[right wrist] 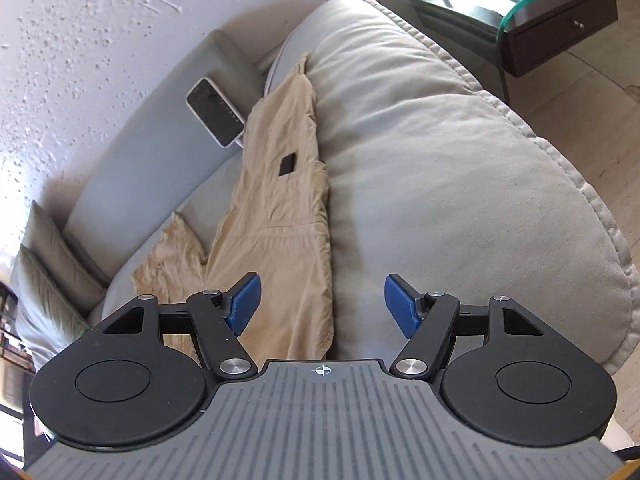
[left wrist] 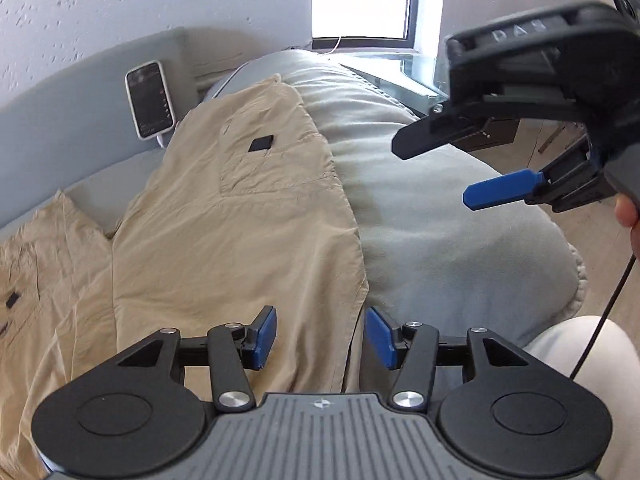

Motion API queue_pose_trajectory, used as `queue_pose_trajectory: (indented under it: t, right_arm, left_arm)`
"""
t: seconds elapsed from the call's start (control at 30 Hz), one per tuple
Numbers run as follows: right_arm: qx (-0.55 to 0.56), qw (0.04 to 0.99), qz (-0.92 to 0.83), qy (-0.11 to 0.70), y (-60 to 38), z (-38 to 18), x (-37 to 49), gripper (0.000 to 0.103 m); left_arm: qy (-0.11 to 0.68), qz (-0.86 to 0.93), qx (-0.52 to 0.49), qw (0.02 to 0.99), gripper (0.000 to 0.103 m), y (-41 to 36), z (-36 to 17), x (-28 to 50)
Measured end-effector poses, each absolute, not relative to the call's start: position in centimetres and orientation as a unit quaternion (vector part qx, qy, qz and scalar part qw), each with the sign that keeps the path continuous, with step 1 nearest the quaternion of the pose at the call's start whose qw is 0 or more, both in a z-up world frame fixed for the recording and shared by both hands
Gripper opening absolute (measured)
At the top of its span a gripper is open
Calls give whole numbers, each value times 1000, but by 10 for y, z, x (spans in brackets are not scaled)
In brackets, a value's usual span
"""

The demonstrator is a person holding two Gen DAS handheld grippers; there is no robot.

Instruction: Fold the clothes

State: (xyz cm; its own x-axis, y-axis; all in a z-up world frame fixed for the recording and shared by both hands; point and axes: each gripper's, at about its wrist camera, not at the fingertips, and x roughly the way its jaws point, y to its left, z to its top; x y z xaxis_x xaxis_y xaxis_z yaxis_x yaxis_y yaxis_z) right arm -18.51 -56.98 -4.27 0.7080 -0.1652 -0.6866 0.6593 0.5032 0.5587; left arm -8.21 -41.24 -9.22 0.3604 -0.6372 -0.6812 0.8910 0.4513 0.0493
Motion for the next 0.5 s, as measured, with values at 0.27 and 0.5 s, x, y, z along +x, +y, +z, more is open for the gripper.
queue_pose_trajectory:
  t: [0.27,0.5]
  right_arm:
    - [454,812,-245,272,-594,-62,-187,70]
    - [462,814,-237,260,-614,-70,-175,70]
  left_arm:
    - [268,-436,285,810,54,-457,-116,-100]
    - [262,-434,309,805,6,-462,-118,-87]
